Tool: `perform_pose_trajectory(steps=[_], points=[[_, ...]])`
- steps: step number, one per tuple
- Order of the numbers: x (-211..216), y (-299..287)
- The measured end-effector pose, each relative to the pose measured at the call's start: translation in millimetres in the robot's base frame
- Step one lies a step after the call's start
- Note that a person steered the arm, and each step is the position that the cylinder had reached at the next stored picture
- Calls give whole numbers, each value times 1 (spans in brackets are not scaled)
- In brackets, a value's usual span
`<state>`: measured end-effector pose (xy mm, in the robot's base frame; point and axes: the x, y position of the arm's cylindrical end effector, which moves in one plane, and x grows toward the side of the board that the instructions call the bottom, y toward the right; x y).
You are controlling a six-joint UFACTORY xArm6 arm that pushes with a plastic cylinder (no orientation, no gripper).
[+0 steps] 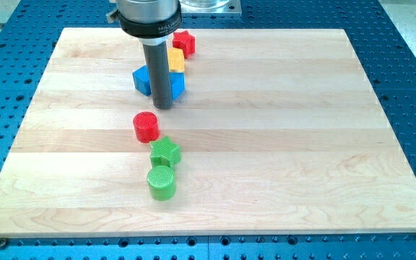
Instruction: Move your arm to the top right of the red star
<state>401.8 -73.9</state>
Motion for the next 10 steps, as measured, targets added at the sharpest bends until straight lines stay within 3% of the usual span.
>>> perform_pose_trajectory(steps=[2,3,6,8,9,10], points=[[-26,17],[-18,70],[-113,117],[-170,108],[-180,107],[-167,66]])
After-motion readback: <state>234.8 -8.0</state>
